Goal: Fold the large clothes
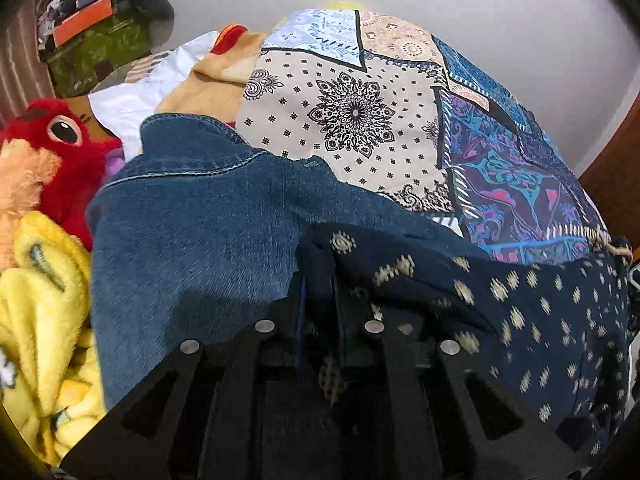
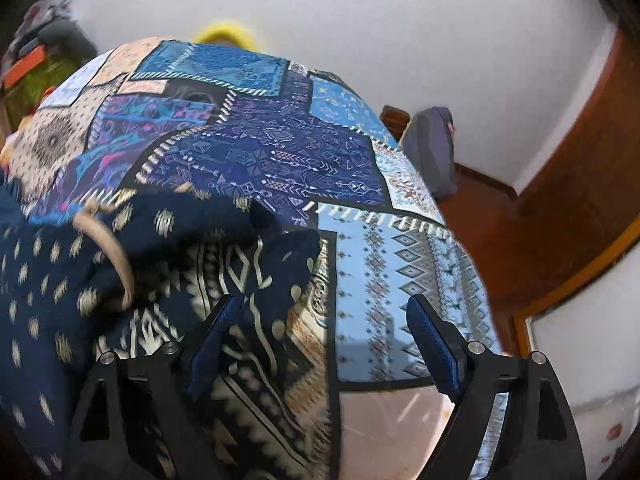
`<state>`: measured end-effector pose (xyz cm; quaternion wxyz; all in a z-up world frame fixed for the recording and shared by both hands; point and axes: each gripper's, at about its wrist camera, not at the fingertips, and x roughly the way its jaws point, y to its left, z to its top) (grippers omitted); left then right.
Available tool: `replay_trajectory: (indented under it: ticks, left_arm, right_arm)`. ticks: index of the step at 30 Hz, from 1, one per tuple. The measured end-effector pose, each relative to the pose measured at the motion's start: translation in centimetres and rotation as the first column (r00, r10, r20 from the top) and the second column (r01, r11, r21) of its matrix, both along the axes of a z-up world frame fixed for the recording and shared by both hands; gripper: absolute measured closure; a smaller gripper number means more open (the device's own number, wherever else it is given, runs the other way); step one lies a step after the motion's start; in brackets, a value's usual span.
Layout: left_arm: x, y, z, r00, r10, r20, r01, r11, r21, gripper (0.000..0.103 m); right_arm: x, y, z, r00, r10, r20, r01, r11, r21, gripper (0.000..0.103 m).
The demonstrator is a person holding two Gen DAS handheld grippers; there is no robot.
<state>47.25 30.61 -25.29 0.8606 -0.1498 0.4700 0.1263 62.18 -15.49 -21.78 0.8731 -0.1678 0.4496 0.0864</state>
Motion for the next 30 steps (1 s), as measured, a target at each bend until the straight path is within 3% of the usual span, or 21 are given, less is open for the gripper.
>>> replay_trajectory:
  ticks: [7, 12, 13, 14, 16, 17, 23, 30]
  left_arm:
    - [-4.2, -3.1, 4.1, 0.997, -0.077, -0.013, 0.078, 0.992, 0.095, 0.09]
    - [-8.9, -5.6, 7.9, 0.989, -0.147, -0.003, 0.146, 0.978, 0.148, 0.088]
    - [-9.9, -5.9, 8.5, 0.987, -0.158, 0.0, 0.157, 0.976, 0.149, 0.08]
    - [-11.4, -6.4, 9.3, 0.985, -0.172, 0.004, 0.169, 0.974, 0.153, 0.067]
    - [-13.8, -7.1, 10.4, 0.982, -0.188, 0.019, 0.183, 0.97, 0.163, 0.052]
    - [-14.8, -7.4, 10.8, 0.98, -0.199, 0.028, 0.192, 0.968, 0.163, 0.049]
    - [-21.4, -8.2, 10.2, 0.969, -0.248, -0.002, 0.248, 0.967, 0.061, 0.041]
    - [-28.6, -8.4, 3.7, 0.97, -0.21, -0.123, 0.194, 0.972, -0.136, 0.041]
  right_arm:
    - [-4.9, -2.6, 5.3, 0.999, 0.013, -0.037, -0.005, 0.979, 0.203, 0.019]
    - [-10.9, -2.2, 9.7, 0.995, 0.096, 0.011, -0.096, 0.973, 0.209, 0.019]
    - [-12.3, -2.1, 10.5, 0.993, 0.116, 0.021, -0.118, 0.972, 0.204, 0.019]
    - [-13.9, -2.1, 11.3, 0.99, 0.139, 0.028, -0.142, 0.97, 0.196, 0.019]
    - [-16.4, -1.9, 12.2, 0.984, 0.175, 0.031, -0.178, 0.968, 0.178, 0.019]
    - [-17.4, -2.0, 12.5, 0.982, 0.183, 0.033, -0.186, 0.967, 0.172, 0.019]
    - [-25.7, -4.0, 12.1, 0.974, 0.225, -0.012, -0.218, 0.957, 0.189, 0.019]
    - [-31.9, -6.7, 7.7, 0.967, 0.201, -0.159, -0.156, 0.954, 0.257, 0.019]
